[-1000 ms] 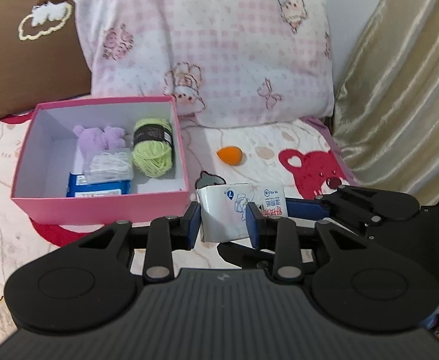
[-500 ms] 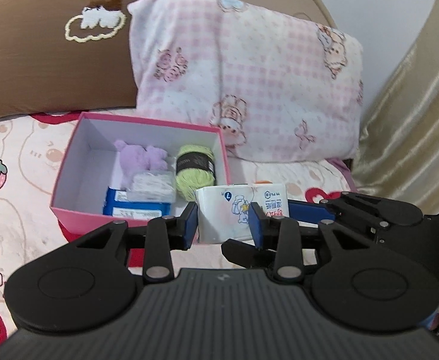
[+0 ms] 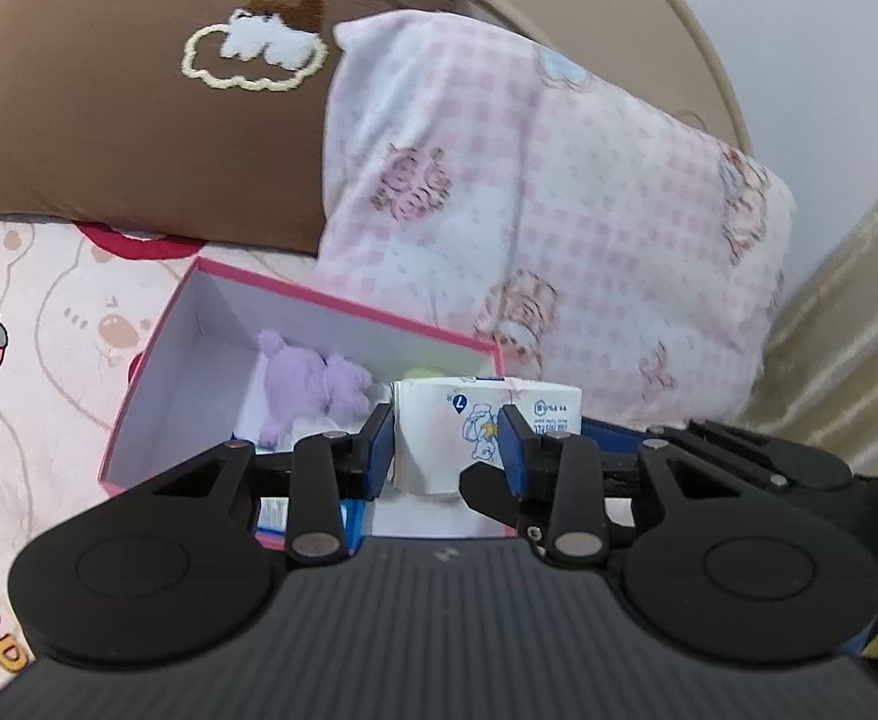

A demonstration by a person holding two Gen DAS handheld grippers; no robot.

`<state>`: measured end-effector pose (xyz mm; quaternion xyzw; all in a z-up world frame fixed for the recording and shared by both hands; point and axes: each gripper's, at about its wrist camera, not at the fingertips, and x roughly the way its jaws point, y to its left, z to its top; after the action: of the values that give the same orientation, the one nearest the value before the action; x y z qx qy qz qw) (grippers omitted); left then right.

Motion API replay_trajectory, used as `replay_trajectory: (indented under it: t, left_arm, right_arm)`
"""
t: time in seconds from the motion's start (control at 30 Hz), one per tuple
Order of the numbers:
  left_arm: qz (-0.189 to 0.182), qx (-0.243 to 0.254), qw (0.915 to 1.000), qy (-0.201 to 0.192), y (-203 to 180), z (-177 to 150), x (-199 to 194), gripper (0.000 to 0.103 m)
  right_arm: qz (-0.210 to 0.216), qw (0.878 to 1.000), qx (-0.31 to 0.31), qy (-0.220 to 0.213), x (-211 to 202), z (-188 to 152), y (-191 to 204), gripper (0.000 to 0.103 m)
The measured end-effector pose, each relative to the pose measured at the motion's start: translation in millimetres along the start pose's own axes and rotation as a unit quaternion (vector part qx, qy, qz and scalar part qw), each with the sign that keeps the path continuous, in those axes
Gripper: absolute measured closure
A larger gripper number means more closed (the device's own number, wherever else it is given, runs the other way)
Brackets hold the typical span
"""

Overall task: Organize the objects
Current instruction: 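Lower the tissue packet into the pink box and open the left gripper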

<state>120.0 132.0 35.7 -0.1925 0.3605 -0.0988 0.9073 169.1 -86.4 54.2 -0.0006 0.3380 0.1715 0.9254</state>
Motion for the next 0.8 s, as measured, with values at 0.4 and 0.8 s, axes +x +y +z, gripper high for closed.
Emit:
replay_trajectory:
  t: [0.4, 0.8]
  left_arm:
    - [0.024, 0.001, 0.9997, 0.001, 24.8, 36.3, 81.8, 0.065]
    - [0.033, -0.044, 0.9976, 0.043, 72.2, 15.0, 148.0, 0.065]
  right_arm:
    - [0.0, 0.999, 0.038, 0.02, 81.5, 31.0, -42.3, 0.045]
    - [0.037, 0.996, 0.069, 0.049, 151.2, -5.6, -65.7, 0.045]
